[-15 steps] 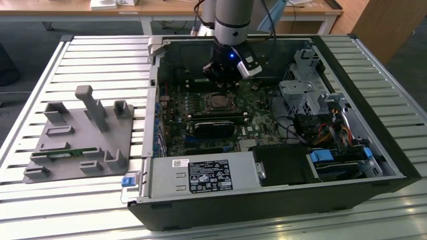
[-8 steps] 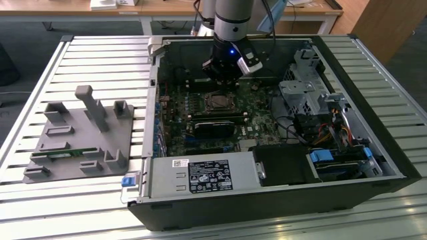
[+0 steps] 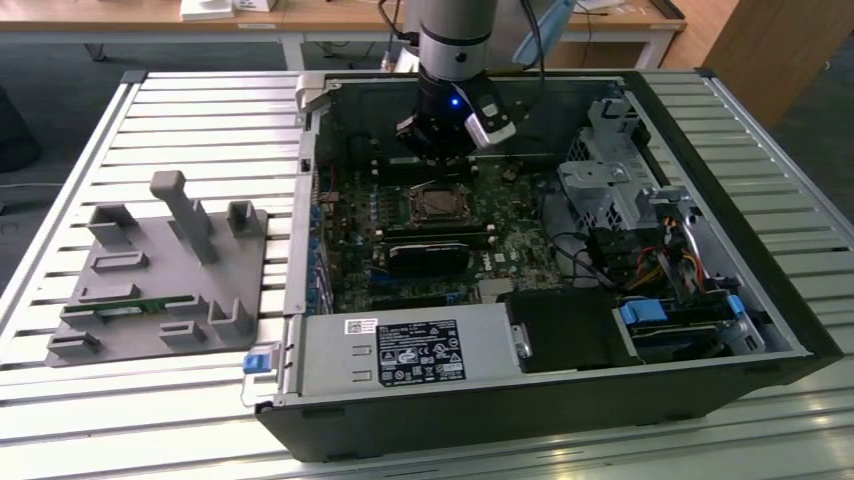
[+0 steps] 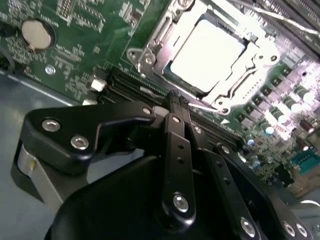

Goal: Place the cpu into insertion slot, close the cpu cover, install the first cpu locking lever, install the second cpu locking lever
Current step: 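Install the first cpu locking lever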

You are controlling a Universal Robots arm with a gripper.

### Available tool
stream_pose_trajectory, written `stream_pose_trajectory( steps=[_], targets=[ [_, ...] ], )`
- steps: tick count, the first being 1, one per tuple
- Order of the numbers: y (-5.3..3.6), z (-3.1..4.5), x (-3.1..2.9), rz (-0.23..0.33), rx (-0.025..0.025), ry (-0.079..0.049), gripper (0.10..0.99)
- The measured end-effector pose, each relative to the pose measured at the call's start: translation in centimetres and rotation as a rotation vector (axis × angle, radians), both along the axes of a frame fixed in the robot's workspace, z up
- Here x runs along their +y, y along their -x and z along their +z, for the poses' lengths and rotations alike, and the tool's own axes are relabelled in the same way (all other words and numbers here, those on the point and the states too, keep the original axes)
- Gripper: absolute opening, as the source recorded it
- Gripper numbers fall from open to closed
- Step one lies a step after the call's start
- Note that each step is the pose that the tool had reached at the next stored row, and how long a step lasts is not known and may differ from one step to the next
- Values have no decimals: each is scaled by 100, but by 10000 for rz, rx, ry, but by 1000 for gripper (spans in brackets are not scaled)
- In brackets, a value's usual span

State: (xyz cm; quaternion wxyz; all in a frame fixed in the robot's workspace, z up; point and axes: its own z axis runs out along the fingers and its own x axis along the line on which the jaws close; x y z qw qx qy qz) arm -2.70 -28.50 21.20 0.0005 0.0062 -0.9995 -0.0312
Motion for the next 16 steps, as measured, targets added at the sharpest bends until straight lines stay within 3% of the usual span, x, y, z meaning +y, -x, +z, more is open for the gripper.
stream_pose_trajectory(
  steps=[5,16],
  targets=[
    [0,0,0,109,-31,-41,106],
    [-53,0,1,196,-34,-86,106]
  ],
)
